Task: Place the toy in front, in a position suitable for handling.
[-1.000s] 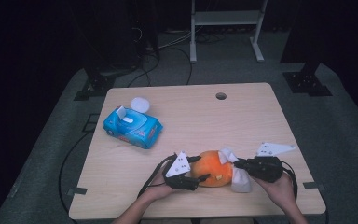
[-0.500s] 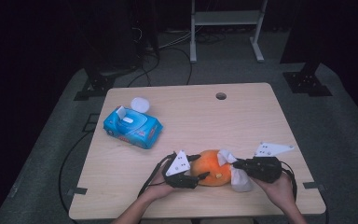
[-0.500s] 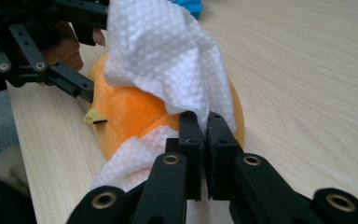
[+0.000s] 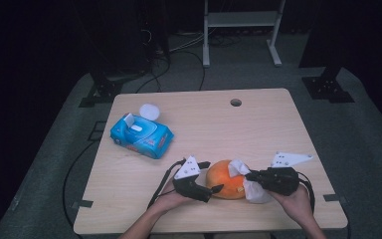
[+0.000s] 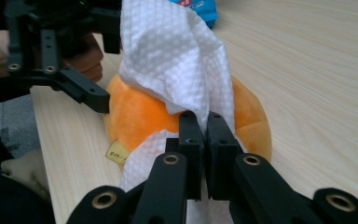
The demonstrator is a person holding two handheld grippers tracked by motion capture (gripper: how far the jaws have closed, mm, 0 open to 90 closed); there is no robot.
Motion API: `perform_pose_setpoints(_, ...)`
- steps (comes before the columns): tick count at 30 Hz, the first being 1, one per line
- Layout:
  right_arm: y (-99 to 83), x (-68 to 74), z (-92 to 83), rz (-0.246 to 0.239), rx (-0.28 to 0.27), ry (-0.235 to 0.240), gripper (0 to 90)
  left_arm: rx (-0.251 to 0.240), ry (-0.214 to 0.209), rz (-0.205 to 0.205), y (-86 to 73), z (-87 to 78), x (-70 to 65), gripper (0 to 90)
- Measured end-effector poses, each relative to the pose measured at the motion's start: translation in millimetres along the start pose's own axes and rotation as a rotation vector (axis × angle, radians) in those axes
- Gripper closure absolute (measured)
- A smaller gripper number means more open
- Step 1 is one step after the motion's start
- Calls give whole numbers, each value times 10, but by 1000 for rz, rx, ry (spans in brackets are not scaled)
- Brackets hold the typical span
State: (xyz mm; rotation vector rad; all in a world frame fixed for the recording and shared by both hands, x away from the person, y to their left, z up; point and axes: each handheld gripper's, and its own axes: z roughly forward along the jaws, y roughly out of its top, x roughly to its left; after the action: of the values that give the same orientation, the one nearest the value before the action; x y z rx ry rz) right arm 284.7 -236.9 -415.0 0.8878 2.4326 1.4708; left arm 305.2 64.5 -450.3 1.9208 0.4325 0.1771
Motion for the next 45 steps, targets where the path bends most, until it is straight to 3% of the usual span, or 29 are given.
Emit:
perform_pose_setpoints(3,85,71,-56,-18,-32,-5,859,-3,33,45,33,1,-66,345)
perform_pose_setpoints(7,267,271,-69,-73,-88,32,859,-33,56,102,130,44,-215,410)
perform_pose_setpoints(10,294,401,72,-115,-48,41,859,-33,66,143,138,79,-307,411)
perform_pose_setpoints(12,251,405,145,-124,-13,30,860,-21,72,168,126,74,-308,414)
perform_pose_setpoints(14,231,352,124,-115,-15,31,861,-27,73,150,120,56,-283,422)
perform_pose_setpoints(19,181,198,-35,-83,-15,-49,860,-47,101,145,149,-8,-247,433)
perform_pose_setpoints(23,166,170,-72,-60,-26,-48,859,-42,102,153,177,-27,-248,432)
perform_pose_setpoints(27,261,327,-9,-119,-56,-8,859,-42,93,187,190,5,-318,427)
perform_pose_setpoints(29,280,371,51,-148,-26,-23,860,-36,90,203,184,9,-335,413)
perform_pose_setpoints(34,191,263,82,-110,-5,-19,860,-36,94,149,128,13,-241,206)
perform_pose_setpoints(36,185,248,65,-105,-5,-26,860,-25,86,122,117,22,-206,174)
perform_pose_setpoints(37,185,242,59,-104,-3,-31,860,-13,76,108,113,32,-199,179)
perform_pose_setpoints(38,184,233,56,-105,-5,-33,860,-10,63,105,103,40,-201,242)
perform_pose_setpoints(41,200,245,54,-102,-5,-35,860,0,91,127,108,66,-254,397)
perform_pose_setpoints(45,288,366,36,-126,-54,10,859,-24,86,157,164,73,-331,453)
